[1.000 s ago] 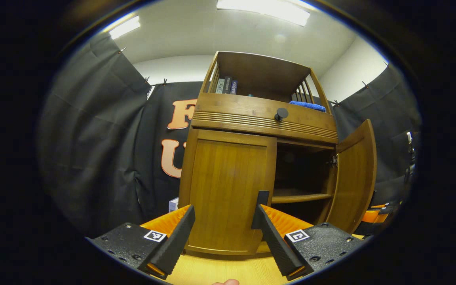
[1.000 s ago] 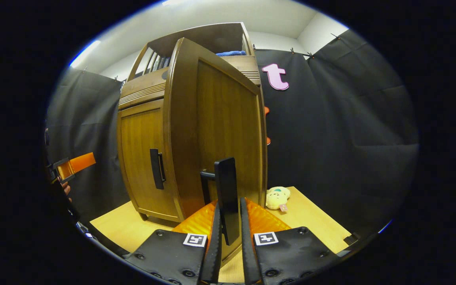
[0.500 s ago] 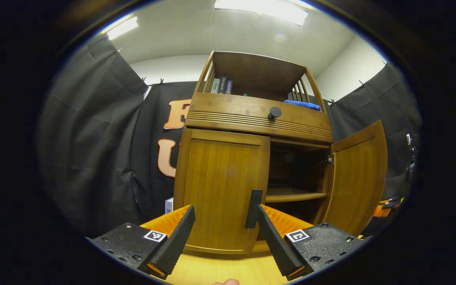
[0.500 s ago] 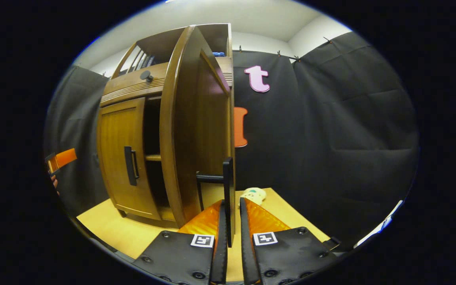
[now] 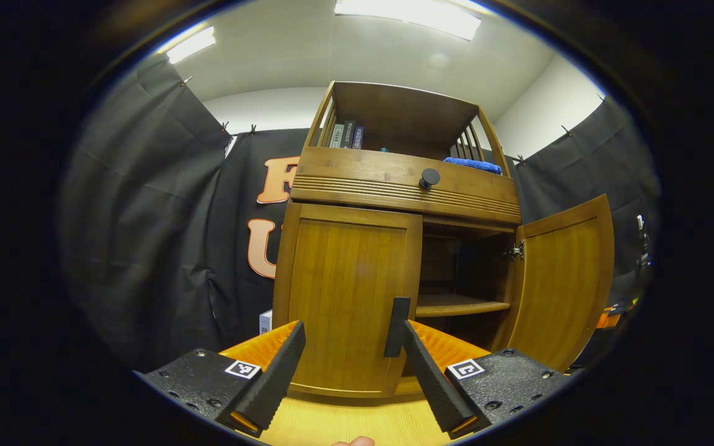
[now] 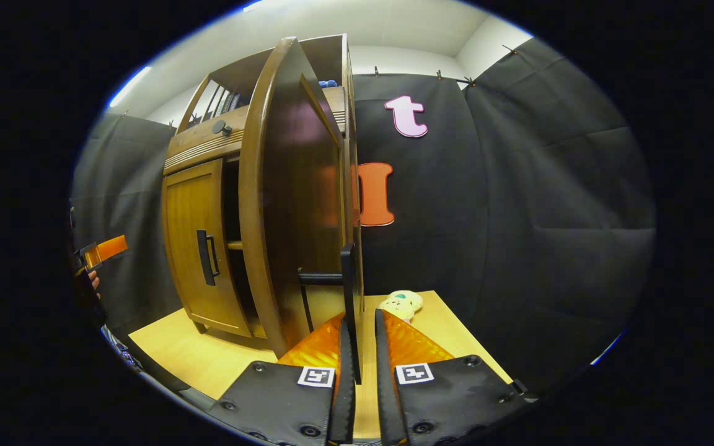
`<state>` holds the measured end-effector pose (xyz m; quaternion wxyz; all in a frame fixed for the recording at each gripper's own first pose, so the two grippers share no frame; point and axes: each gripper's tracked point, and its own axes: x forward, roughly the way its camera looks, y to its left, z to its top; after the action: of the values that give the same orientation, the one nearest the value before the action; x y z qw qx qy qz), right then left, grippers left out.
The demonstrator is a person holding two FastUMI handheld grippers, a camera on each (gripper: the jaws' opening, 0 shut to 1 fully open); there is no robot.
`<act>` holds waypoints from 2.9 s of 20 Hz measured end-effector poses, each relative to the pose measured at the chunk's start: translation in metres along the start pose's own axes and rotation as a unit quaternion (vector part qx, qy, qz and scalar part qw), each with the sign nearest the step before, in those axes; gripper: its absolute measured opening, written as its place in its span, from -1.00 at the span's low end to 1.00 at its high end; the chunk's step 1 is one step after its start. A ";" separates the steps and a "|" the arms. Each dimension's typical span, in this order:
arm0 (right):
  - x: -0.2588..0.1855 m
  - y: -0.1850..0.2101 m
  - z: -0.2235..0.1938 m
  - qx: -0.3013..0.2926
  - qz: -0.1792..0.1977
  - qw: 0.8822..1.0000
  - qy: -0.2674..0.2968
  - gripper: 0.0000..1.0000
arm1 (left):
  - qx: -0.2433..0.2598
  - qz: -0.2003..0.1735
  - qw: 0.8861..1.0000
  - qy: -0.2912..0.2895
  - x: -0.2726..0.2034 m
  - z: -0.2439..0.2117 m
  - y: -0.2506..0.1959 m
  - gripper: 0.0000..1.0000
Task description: Open the right door of the double-door shoe cabinet with the right hand, and open the left door with the left hand.
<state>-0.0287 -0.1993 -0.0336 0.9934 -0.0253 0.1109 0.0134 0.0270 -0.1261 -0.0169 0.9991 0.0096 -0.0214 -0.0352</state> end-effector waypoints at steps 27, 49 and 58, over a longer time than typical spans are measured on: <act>-0.103 0.004 0.027 0.014 -0.055 0.998 -0.037 -0.71 | -0.027 -0.038 0.999 0.014 0.056 -0.014 -0.022 0.89; -0.057 0.138 0.000 0.030 0.003 1.000 -0.008 0.93 | 0.002 -0.056 0.997 0.046 0.181 -0.094 -0.078 0.72; -0.052 0.145 -0.006 0.013 0.010 1.000 0.006 0.99 | 0.045 -0.067 0.996 0.037 0.190 -0.101 -0.081 -0.18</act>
<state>-0.0856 -0.0563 -0.0347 0.9928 -0.0109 0.1170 0.0212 0.2151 -0.2181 -0.1112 0.9932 0.0573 0.0149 -0.1005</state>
